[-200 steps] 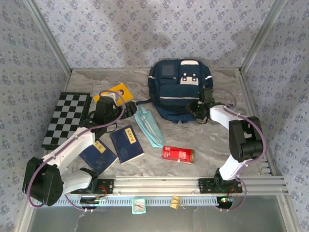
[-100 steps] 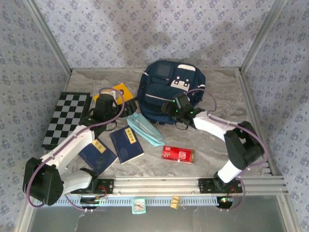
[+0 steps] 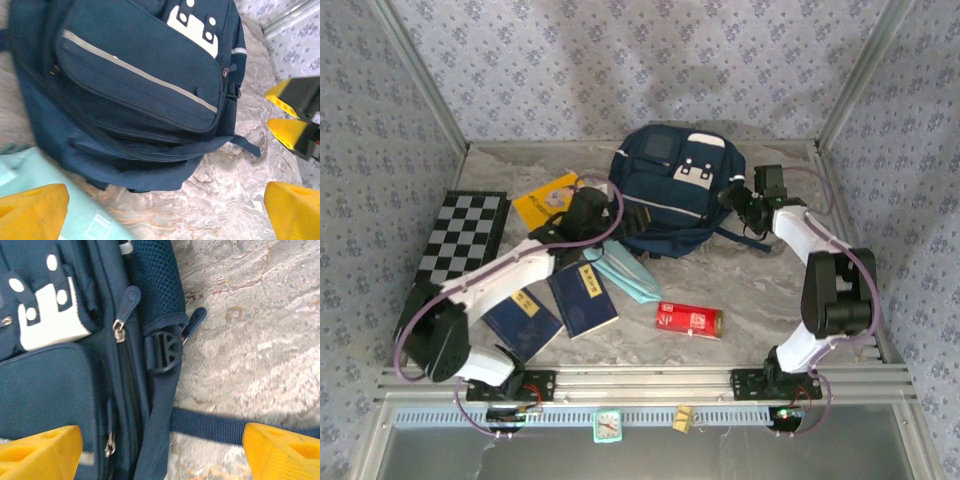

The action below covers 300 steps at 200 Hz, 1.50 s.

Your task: Pack books, pencil case, and school supplies into a backpack

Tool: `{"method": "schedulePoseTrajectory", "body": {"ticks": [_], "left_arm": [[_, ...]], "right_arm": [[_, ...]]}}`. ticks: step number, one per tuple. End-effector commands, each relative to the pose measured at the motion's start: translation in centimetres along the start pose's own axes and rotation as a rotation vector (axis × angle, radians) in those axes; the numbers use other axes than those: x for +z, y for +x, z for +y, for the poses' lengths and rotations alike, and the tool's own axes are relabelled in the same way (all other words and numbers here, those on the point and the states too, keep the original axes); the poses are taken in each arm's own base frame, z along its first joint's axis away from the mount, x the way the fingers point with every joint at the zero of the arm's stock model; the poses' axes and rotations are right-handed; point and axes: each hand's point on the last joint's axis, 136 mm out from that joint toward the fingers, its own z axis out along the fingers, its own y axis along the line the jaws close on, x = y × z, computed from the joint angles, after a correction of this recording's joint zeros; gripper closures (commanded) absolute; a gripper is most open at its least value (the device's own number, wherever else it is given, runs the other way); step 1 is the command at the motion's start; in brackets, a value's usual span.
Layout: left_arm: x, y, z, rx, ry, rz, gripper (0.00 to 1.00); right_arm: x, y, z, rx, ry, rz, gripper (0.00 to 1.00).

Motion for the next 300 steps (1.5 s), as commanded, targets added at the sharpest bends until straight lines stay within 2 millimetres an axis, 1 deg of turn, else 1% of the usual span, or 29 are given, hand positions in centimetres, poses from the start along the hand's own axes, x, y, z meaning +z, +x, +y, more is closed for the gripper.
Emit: {"method": "schedulePoseTrajectory", "body": {"ticks": [1,9,20,46,68,80,96,108,114,115,130,137,150,165,170,174,175,179,198,209,229,240,248,253,260,272,284,294,300], "left_arm": [[1.9,-0.8,-1.9,-0.041,0.017,-0.026,0.0],[2.7,-0.4,-2.0,-0.047,0.012,-0.012,0.0],[3.8,0.0,-2.1,-0.05,0.003,0.004,0.0],[5.8,0.2,-2.3,-0.047,-0.016,0.023,0.0],[7.4,0.9,-1.7,-0.062,-0.05,0.037,0.0],[8.3,1.2,-1.4,-0.074,-0.061,0.04,0.0],[9.5,1.8,-0.8,-0.07,-0.087,0.056,0.0],[10.2,1.7,-0.3,-0.057,-0.123,0.056,0.0],[10.6,1.6,-0.1,-0.047,-0.139,0.052,0.0],[10.6,1.5,-0.1,-0.045,-0.14,0.052,0.0],[11.6,1.0,-0.1,0.009,-0.138,0.035,0.0],[12.2,0.8,-0.2,0.03,-0.135,0.027,0.0],[13.1,0.2,-0.1,0.052,-0.139,0.021,0.0],[13.9,-1.1,0.3,0.064,-0.153,0.001,0.0],[14.1,-1.5,0.5,0.068,-0.156,-0.008,0.0],[14.3,-1.8,0.6,0.069,-0.156,-0.017,0.0],[14.3,-1.9,0.7,0.07,-0.157,-0.018,0.0],[14.5,-2.2,0.8,0.07,-0.156,-0.025,0.0],[15.2,-3.8,1.5,0.078,-0.159,-0.052,0.0],[15.6,-4.7,1.7,0.089,-0.154,-0.067,0.0],[16.4,-6.0,1.9,0.1,-0.129,-0.071,0.0],[16.8,-6.5,1.8,0.117,-0.107,-0.075,0.0],[17.3,-6.7,2.0,0.126,-0.106,-0.073,0.0],[17.6,-6.9,2.1,0.129,-0.108,-0.07,0.0],[17.9,-7.2,2.0,0.132,-0.103,-0.067,0.0],[18.5,-7.7,2.1,0.139,-0.102,-0.052,0.0],[18.1,-8.6,2.0,0.139,-0.109,-0.044,0.0],[17.2,-9.4,1.7,0.142,-0.11,-0.05,0.0],[16.6,-9.4,1.5,0.15,-0.11,-0.05,0.0]], "right_arm": [[1.8,-0.5,1.1,-0.022,-0.065,0.083,0.2],[2.5,-1.2,1.5,-0.023,-0.073,0.089,0.22],[3.5,-1.6,1.4,-0.025,-0.065,0.094,0.23],[5.5,-3.4,1.3,-0.031,-0.046,0.087,0.27],[7.6,-3.7,1.0,-0.061,-0.038,0.115,0.31],[8.6,-3.6,0.9,-0.059,-0.043,0.128,0.38],[9.2,-3.7,1.0,-0.041,-0.076,0.129,0.55],[9.0,-3.9,1.3,-0.039,-0.098,0.113,0.65],[8.7,-4.0,1.2,-0.041,-0.097,0.105,0.75],[8.7,-4.0,1.2,-0.041,-0.097,0.105,0.75],[7.8,-4.2,0.8,-0.031,-0.098,0.089,0.91],[7.3,-4.3,0.3,-0.022,-0.102,0.076,0.94],[6.2,-4.7,-0.5,0.031,-0.12,0.045,0.96],[5.1,-4.3,-1.7,0.052,-0.113,0.039,0.98],[4.7,-4.0,-2.0,0.055,-0.107,0.039,1.0],[4.3,-4.1,-2.0,0.054,-0.111,0.031,1.0],[4.5,-3.5,-2.4,0.058,-0.103,0.042,1.0],[4.4,-2.8,-2.9,0.063,-0.1,0.053,1.0],[3.2,-0.9,-3.2,0.075,-0.117,0.073,1.0],[2.5,0.7,-3.7,0.095,-0.114,0.085,1.0],[0.8,3.2,-3.6,0.108,-0.105,0.07,1.0],[-0.2,4.2,-2.9,0.102,-0.109,0.056,1.0],[-0.9,5.0,-2.0,0.1,-0.121,0.046,1.0],[-1.1,5.6,-1.5,0.102,-0.129,0.045,0.97],[-1.4,6.3,-0.8,0.106,-0.147,0.046,0.89],[-1.8,7.1,-0.4,0.109,-0.145,0.048,0.77],[-2.2,7.3,-1.3,0.118,-0.11,0.044,0.65],[-2.5,7.4,-2.2,0.131,-0.094,0.05,0.52],[-2.7,7.4,-2.8,0.136,-0.089,0.054,0.47]]}}
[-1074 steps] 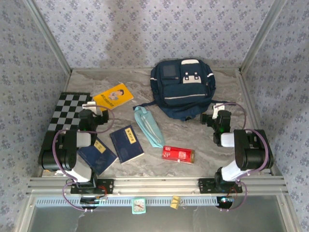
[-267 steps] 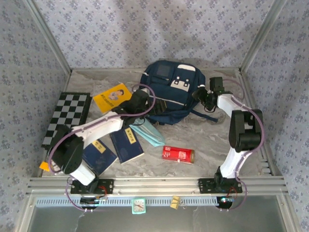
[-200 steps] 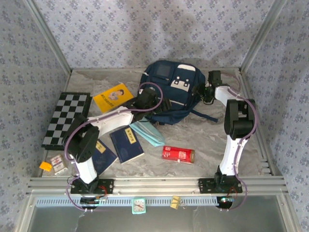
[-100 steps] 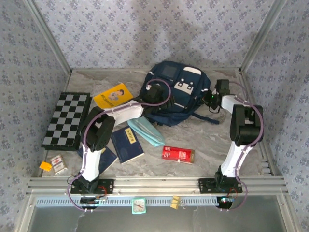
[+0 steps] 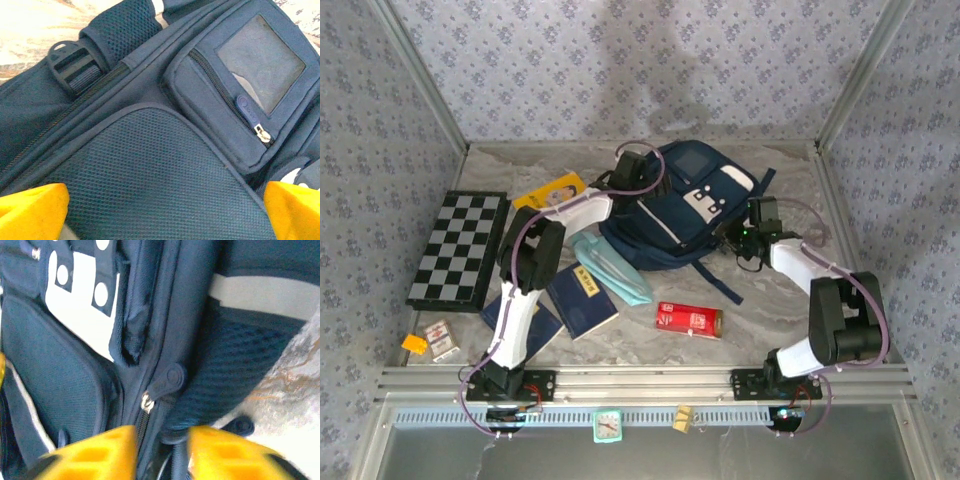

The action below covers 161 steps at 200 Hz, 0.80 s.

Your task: Pack books, pencil case, and school supplies into a backpack

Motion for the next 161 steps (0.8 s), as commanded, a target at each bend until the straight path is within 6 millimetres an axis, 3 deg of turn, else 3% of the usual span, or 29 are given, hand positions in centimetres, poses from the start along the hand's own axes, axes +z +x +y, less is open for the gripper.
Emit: {"method": "schedulePoseTrajectory", "body": {"ticks": [1,22,40,85,126,161], "left_arm": [[-2.1,-2.2,-1.2,0.044,0.031,-0.007,0.0],[-5.1,-2.2,-1.7,0.036,0.037,0.008,0.0],[-8.0,-0.9,-1.7,-0.021,0.033,0.027,0.0],[-14.0,5.5,-2.7,-0.08,0.038,0.106,0.0],[-16.7,10.3,-1.9,-0.177,0.017,0.137,0.0],[-16.3,13.0,-1.8,-0.194,0.002,0.177,0.0]], "right_arm": [[-1.4,-0.7,-1.8,0.059,0.041,-0.037,0.47],[-2.3,-0.6,-3.6,0.051,0.081,-0.02,0.3],[-1.8,-0.6,-4.5,0.071,0.078,0.028,0.25],[0.6,-2.4,-2.9,0.038,0.033,0.115,0.23],[3.2,-4.1,-2.9,0.042,0.056,0.086,0.33],[4.5,-5.0,-3.1,0.045,0.064,0.073,0.55]]}}
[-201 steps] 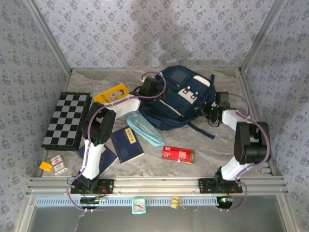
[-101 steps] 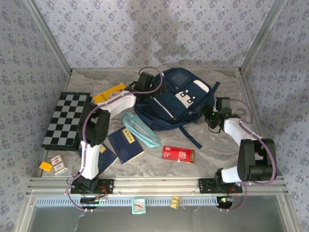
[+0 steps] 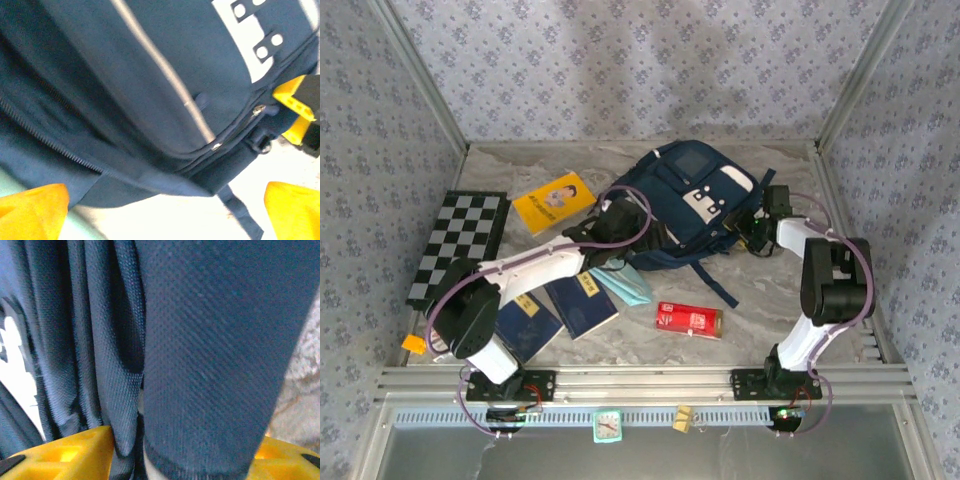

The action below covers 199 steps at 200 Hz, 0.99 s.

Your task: Pack books, pencil case, and school supplies into a backpack

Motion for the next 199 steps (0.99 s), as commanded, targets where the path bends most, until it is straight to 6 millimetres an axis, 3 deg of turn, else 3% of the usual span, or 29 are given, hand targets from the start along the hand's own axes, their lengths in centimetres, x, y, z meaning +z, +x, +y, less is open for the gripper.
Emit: {"method": "schedulePoseTrajectory", "body": {"ticks": [1,30,46,70,99,125,151,168,184,199], "left_arm": [[0.0,0.4,0.1,-0.06,-0.01,-0.013,0.0],[2.1,0.9,-0.3,-0.033,0.008,0.011,0.0],[3.2,0.6,-0.3,-0.019,0.019,-0.005,0.0],[4.7,-0.6,-0.1,-0.002,0.003,-0.022,0.0],[5.9,-3.6,-0.9,0.036,0.018,-0.076,0.0],[6.8,-6.8,-2.0,0.071,0.051,-0.13,0.0],[7.6,-10.3,-3.6,0.129,0.106,-0.171,0.0],[8.0,-12.3,-4.1,0.175,0.137,-0.201,0.0],[8.0,-14.0,-3.5,0.189,0.143,-0.204,0.0],[7.1,-15.4,-2.4,0.189,0.129,-0.206,0.0]], "right_arm": [[0.5,-1.1,0.5,-0.013,0.002,-0.02,0.56],[0.0,-1.6,0.5,-0.004,-0.012,-0.042,0.9],[-0.2,-1.7,0.5,0.009,-0.033,-0.041,0.98],[-1.2,-2.0,0.3,0.024,-0.049,-0.056,1.0],[-2.8,-1.8,0.6,0.018,-0.076,-0.058,1.0],[-3.9,-0.4,0.5,0.03,-0.107,-0.034,1.0],[-4.4,2.0,1.9,0.077,-0.175,-0.017,1.0],[-4.9,2.5,3.2,0.132,-0.204,-0.043,1.0],[-5.8,2.1,4.3,0.181,-0.222,-0.094,1.0],[-6.6,1.4,4.1,0.252,-0.197,-0.159,1.0]]}}
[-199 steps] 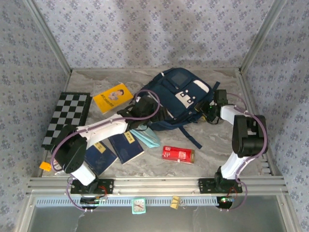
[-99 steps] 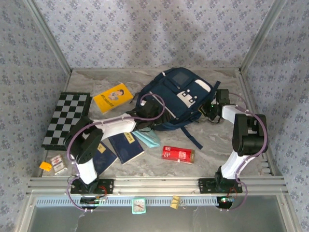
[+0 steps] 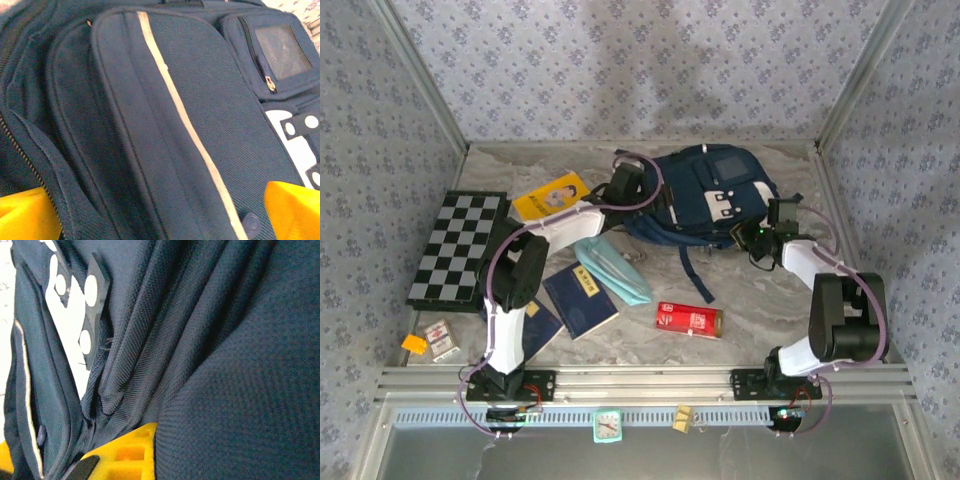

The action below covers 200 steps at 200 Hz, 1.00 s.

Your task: Pack books, pencil case, and school supplies into a backpack

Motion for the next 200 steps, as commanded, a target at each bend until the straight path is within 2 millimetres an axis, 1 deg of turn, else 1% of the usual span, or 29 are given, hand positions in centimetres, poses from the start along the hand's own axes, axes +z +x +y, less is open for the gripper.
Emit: {"method": "schedulePoseTrajectory", "body": {"ticks": [1,10,20,30,36,42,46,49,60,69,82,95,106,128,154,170,191,200], "left_arm": [[-1.1,-4.2,-1.1,0.072,0.079,-0.067,0.0],[-2.1,-4.9,-0.1,0.072,0.07,-0.08,0.0],[-3.4,-5.4,0.4,0.087,0.065,-0.087,0.0],[-4.9,-5.3,0.8,0.123,0.048,-0.081,0.0],[-5.6,-4.9,1.2,0.144,0.027,-0.068,0.0],[-6.8,-4.9,1.0,0.158,0.02,-0.068,0.0],[-7.2,-4.4,1.2,0.164,0.018,-0.062,0.0],[-7.9,-4.4,0.9,0.17,0.025,-0.067,0.01],[-9.6,-3.1,0.6,0.18,0.031,-0.065,0.02],[-10.8,-2.1,-0.2,0.199,0.031,-0.067,0.03],[-12.0,0.2,-1.9,0.269,0.04,-0.054,0.05],[-12.8,2.9,-3.8,0.338,0.049,-0.037,0.09],[-13.1,5.0,-5.5,0.388,0.088,-0.021,0.11],[-13.2,8.9,-8.3,0.432,0.15,0.017,0.2],[-12.0,13.3,-10.9,0.544,0.201,0.049,0.25],[-11.0,15.1,-12.2,0.612,0.233,0.038,0.28],[-8.9,16.6,-12.5,0.653,0.224,0.022,0.28],[-7.8,16.8,-12.5,0.65,0.207,0.025,0.28]], "right_arm": [[-1.7,-0.8,2.8,0.108,-0.074,-0.082,1.0],[-2.1,-1.2,3.0,0.146,-0.087,-0.12,1.0],[-2.5,-1.5,3.0,0.19,-0.094,-0.154,1.0],[-2.8,-1.5,3.0,0.223,-0.096,-0.178,1.0],[-3.0,-1.6,3.1,0.234,-0.099,-0.189,1.0],[-3.0,-1.6,3.2,0.238,-0.098,-0.196,1.0],[-3.1,-1.6,3.2,0.241,-0.097,-0.199,1.0],[-3.1,-1.5,3.3,0.241,-0.097,-0.199,1.0],[-3.1,-1.3,3.2,0.244,-0.083,-0.202,1.0],[-3.1,-1.1,3.3,0.246,-0.077,-0.203,1.0],[-2.9,-1.0,3.3,0.256,-0.081,-0.203,1.0],[-2.9,-0.8,3.7,0.256,-0.089,-0.194,1.0],[-2.9,-0.6,3.9,0.252,-0.092,-0.188,1.0],[-3.1,-0.5,4.2,0.248,-0.088,-0.185,1.0],[-3.2,-0.3,4.6,0.251,-0.101,-0.177,1.0],[-3.3,-0.1,4.7,0.255,-0.101,-0.181,1.0],[-3.2,0.0,5.1,0.254,-0.116,-0.173,1.0],[-3.2,0.1,5.1,0.253,-0.114,-0.172,1.0]]}}
